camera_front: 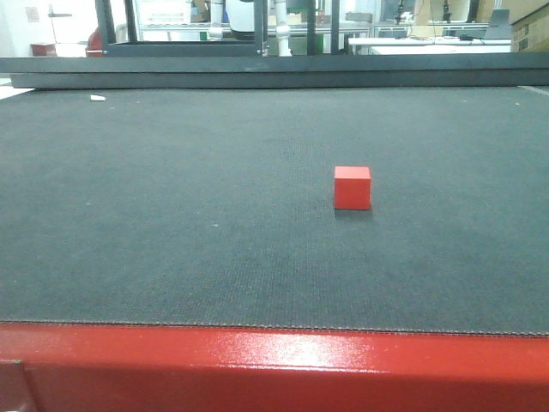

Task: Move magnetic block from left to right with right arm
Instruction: 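Move the right gripper above the red cube on the table, then lower the right gripper around the red cube and close it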

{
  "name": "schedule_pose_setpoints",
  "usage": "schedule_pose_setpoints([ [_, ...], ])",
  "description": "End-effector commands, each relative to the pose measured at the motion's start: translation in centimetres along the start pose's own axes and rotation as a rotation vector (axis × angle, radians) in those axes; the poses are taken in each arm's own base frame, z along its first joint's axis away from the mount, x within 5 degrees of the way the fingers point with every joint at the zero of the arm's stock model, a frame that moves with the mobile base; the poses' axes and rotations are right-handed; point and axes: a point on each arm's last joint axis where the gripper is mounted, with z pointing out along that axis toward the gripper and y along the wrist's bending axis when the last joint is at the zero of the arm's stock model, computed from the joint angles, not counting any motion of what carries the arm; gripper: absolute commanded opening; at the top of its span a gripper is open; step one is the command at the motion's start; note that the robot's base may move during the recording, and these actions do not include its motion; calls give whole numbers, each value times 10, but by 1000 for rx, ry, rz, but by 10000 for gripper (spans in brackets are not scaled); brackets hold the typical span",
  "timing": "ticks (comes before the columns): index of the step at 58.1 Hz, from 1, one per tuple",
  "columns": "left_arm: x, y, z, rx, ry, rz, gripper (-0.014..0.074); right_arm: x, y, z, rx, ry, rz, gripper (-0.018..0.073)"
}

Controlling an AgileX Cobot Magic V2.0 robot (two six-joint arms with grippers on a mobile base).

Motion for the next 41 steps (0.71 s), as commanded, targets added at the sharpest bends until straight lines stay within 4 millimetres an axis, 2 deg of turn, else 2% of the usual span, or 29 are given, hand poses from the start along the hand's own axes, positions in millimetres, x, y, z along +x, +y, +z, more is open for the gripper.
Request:
schedule_pose_setpoints([
  [1,-6,0,-1,-2,-88,-11,-126,-29,1,17,-18,-20,-10,362],
  [6,-6,0,-1,-2,-88,-11,-126,-40,6,40,-62,53,-14,492],
  [10,-6,0,-1,-2,-88,-11,-126,-49,13,61,-107,122,-21,541],
  [17,-6,0,-1,-2,-88,-11,-126,-62,32,96,-201,249,-16,540],
  [29,-6,0,-1,-2,-88,-11,-126,-84,84,157,-309,469,117,540],
  [41,-6,0,-1,-2,-88,-11,-126,-78,128,218,-201,713,203,540],
])
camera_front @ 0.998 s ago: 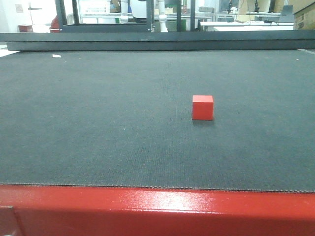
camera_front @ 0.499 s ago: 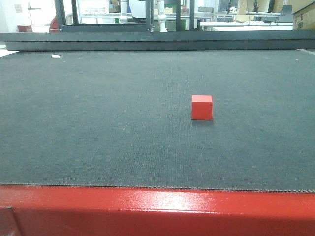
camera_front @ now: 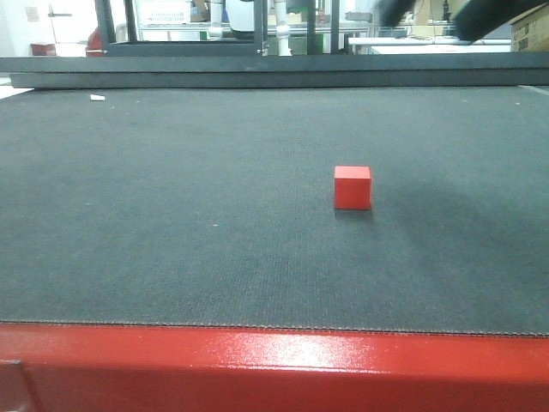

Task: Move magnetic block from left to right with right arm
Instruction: 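Lower the right gripper around the red cube and close it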

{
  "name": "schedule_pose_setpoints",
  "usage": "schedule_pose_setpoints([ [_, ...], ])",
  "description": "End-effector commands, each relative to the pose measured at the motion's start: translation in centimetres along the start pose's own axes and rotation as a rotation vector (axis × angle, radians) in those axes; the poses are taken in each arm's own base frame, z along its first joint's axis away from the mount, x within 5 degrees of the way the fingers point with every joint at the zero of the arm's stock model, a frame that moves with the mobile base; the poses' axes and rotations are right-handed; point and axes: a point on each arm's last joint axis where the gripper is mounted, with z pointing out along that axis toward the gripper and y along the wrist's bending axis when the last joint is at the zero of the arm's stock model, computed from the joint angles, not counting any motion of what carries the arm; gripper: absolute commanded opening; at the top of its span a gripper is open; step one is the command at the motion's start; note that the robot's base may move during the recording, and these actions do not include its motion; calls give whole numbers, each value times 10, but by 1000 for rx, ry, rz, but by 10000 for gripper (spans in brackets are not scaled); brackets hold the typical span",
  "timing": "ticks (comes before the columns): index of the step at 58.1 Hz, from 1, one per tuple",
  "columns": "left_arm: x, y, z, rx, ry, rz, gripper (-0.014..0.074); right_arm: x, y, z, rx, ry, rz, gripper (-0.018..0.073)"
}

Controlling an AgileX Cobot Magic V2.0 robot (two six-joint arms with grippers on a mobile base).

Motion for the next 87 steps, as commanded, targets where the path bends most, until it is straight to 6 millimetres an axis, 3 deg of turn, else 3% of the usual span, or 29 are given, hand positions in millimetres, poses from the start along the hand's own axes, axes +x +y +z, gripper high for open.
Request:
schedule_pose_setpoints([
  [1,-6,0,-1,-2,-88,-11,-126,-25,13,10,46,-15,57,540],
  [12,-6,0,-1,-2,-88,-11,-126,-42,20,60,176,115,107,540],
  [26,-6,0,-1,-2,-88,-11,-126,-47,24,103,212,163,164,540],
  [51,-6,0,-1,-2,-88,-11,-126,-35,13,147,272,205,154,527],
  [66,-6,0,-1,-2,-88,-11,-126,-37,12,148,270,192,145,255],
  [74,-6,0,-1,-2,-88,-11,-126,-43,13,137,257,172,111,247],
  [87,-6,0,-1,-2,-88,-11,-126,-60,4,83,217,78,-4,247],
])
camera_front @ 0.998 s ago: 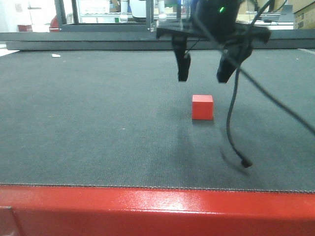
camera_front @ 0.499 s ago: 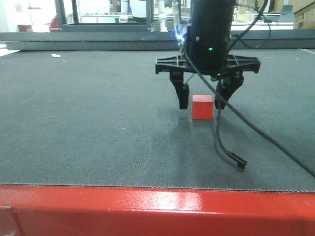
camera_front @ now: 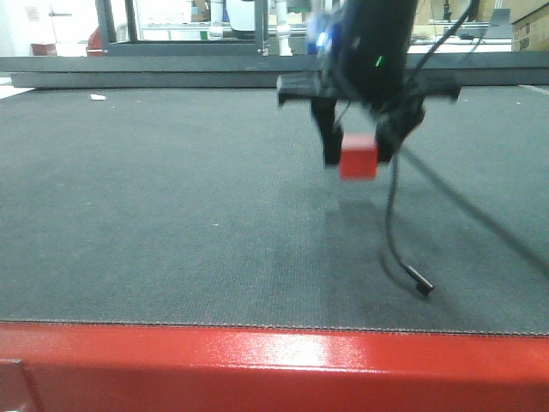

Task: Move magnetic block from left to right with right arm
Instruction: 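Lower the right gripper around the red cube and close it, then lift the red cube off the table with the right gripper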

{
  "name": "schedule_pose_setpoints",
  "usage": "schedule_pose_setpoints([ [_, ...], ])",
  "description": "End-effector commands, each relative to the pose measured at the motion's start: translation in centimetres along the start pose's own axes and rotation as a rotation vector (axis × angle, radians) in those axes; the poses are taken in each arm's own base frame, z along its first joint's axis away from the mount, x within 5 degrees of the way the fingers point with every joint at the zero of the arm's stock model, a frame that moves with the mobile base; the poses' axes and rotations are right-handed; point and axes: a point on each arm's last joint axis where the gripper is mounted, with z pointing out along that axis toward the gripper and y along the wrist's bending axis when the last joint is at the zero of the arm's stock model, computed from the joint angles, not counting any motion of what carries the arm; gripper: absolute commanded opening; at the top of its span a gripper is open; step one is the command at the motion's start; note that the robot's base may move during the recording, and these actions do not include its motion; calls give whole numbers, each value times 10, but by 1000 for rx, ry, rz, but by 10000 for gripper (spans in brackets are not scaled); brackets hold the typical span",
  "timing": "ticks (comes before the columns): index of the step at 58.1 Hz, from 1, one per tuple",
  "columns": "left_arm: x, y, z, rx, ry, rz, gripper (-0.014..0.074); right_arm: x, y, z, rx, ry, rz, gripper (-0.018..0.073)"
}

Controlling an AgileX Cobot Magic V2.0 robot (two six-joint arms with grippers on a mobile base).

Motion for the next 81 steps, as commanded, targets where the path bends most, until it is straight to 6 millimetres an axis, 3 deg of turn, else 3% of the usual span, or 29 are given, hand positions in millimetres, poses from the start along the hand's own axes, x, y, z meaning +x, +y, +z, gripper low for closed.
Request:
schedule_pose_setpoints([
  [1,-6,0,-1,-2,-88,-11,-126,-12,-16,-63,-51,-178,-53,247],
  [9,-6,0,-1,-2,-88,-11,-126,7,-44,-94,-99,-264,-104,247],
  [25,-6,0,-1,-2,-88,-11,-126,91,-106,-130,-90,-426,-162,247],
  [37,-6,0,-1,-2,-88,-11,-126,157,-129,-170,-113,-617,-179,247],
  [50,-6,0,-1,-2,-88,-11,-126,210,-147,-203,-130,-787,-172,247],
  [61,-6,0,-1,-2,-88,-11,-126,236,-157,-227,-127,-898,-170,247],
  [81,-6,0,-1,-2,-88,-11,-126,241,-160,-233,-109,-939,-182,247],
])
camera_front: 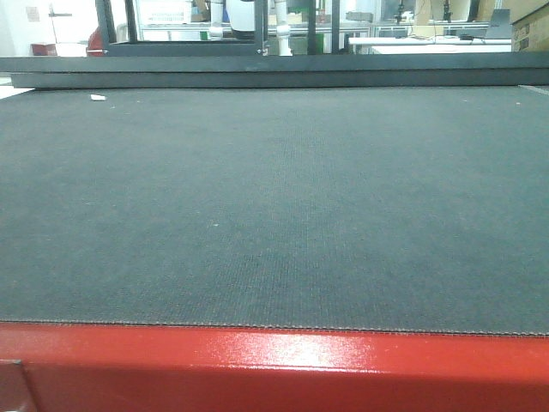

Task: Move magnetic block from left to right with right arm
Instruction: 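Lift the red cube off the table with the right gripper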

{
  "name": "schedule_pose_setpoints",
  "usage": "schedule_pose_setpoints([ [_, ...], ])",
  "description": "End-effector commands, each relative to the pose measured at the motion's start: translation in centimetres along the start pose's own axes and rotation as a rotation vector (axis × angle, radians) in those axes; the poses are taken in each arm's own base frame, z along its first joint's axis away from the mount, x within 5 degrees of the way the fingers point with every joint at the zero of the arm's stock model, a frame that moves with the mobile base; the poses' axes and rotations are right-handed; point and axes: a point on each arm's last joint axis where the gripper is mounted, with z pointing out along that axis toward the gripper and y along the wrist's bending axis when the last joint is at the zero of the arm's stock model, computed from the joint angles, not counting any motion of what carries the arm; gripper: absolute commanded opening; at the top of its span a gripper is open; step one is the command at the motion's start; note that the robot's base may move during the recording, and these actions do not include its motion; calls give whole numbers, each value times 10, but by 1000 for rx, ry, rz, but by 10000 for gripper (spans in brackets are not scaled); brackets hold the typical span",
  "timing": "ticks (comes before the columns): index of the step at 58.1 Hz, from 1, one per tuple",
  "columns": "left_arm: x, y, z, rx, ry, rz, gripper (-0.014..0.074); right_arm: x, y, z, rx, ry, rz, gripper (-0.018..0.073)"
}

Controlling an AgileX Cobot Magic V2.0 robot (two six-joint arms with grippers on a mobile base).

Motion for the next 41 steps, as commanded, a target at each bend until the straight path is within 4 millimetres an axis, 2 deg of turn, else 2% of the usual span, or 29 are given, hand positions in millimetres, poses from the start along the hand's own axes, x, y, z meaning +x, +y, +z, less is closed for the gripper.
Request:
schedule_pose_setpoints([
  [1,-6,0,-1,-2,-88,-11,-126,-14,0,-3,5,-95,-28,247],
  [41,-6,0,-1,-2,-88,-11,-126,-14,0,-3,5,-95,-28,247],
])
